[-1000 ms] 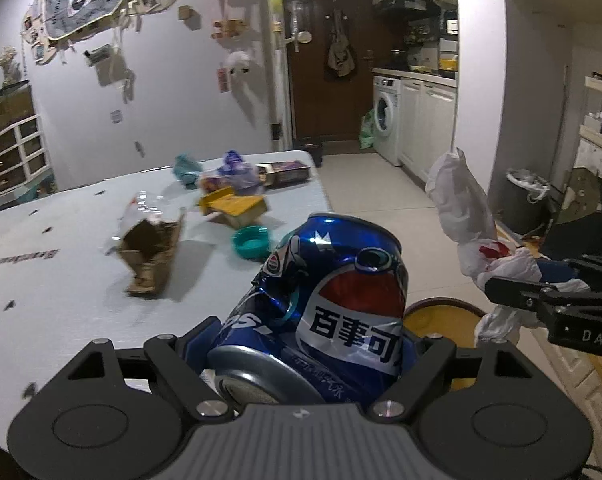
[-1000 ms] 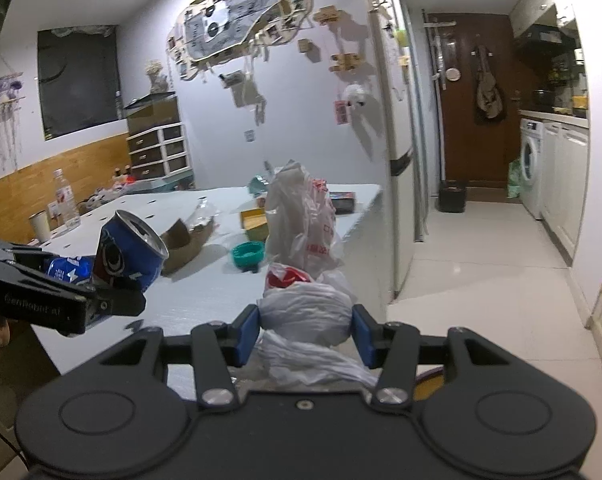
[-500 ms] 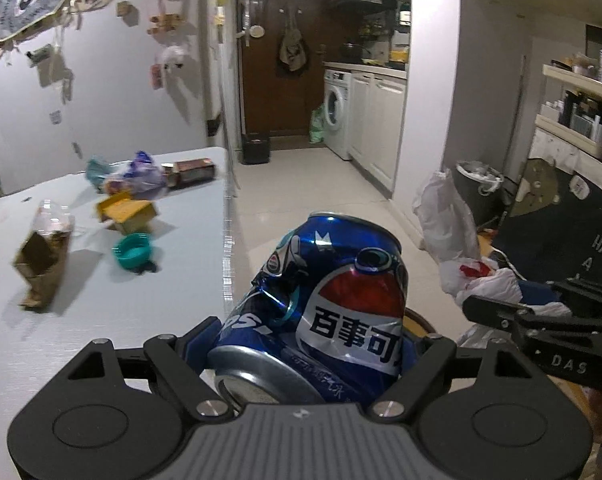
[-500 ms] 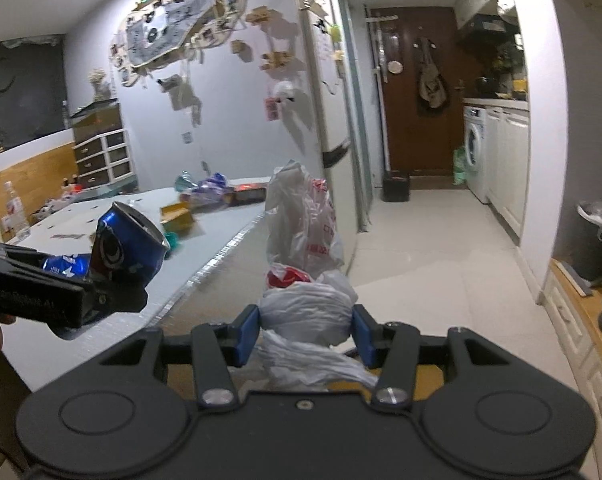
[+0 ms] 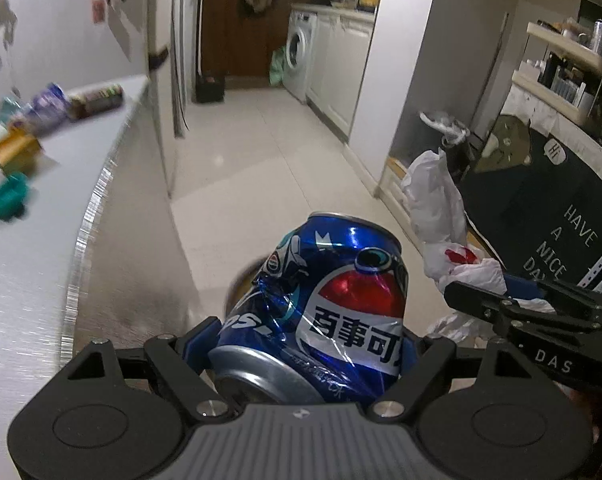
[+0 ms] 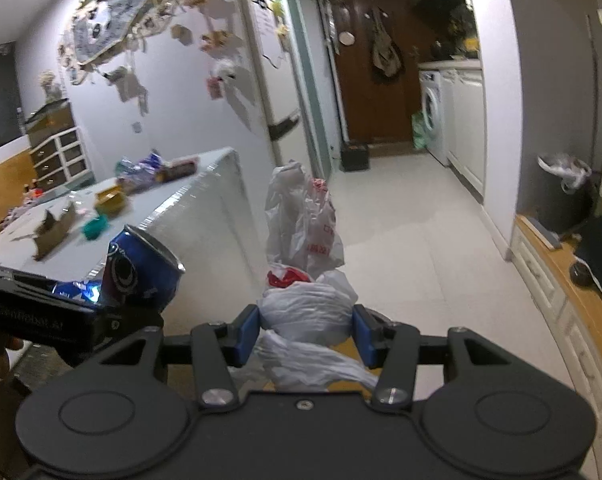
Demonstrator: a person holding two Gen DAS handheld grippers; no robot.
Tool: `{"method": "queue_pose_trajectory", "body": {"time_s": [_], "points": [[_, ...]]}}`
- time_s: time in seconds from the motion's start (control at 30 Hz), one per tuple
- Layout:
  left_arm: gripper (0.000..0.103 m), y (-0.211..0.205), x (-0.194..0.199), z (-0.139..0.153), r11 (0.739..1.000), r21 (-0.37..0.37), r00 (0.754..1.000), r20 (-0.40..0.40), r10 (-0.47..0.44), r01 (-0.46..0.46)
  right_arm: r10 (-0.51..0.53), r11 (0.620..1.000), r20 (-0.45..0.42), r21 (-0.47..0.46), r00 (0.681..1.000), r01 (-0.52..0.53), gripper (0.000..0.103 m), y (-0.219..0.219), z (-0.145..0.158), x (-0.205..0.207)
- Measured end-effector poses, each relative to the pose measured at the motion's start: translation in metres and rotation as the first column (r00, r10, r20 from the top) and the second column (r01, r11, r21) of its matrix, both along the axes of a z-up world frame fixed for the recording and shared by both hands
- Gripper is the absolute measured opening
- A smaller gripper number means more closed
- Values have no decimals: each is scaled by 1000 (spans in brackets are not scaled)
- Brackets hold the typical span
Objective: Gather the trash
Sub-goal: 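Carry the can and bag with both tools over the yellow wastebasket, then open the right tool to drop the bag while the left tool drops the can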
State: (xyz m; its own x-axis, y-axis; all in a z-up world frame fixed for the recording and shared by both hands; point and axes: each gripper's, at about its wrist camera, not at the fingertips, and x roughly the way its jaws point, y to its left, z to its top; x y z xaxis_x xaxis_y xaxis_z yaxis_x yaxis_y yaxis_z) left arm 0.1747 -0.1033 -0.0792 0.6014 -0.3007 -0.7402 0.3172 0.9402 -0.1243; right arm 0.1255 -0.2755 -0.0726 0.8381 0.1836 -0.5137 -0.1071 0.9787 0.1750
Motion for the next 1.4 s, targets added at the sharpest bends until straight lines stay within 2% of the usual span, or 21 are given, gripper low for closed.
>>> {"method": "queue_pose_trajectory", "body": {"time_s": [0.27, 0.53, 0.9, 1.27, 1.4], "points": [[85, -23, 38, -45, 1000, -9, 992, -130, 3, -4, -47, 999, -104, 19, 993, 49, 51, -28, -42, 24], [85, -27, 78, -100, 1000, 15, 969, -246, 30, -27, -43, 998, -243, 40, 969, 54, 51, -36, -93, 60], [85, -24, 122, -146, 997, 40, 959, -274, 70, -61, -39, 999, -358, 20, 933, 49, 51, -31, -144, 114], [85, -23, 164, -175, 992, 43, 946, -301, 124, -117, 47, 992, -476, -79, 878, -96, 51, 0, -188, 178], [85, -18, 175, -183, 990, 29, 943, -304, 137, -135, 62, 986, -491, -107, 869, -131, 52, 7, -199, 194]]}}
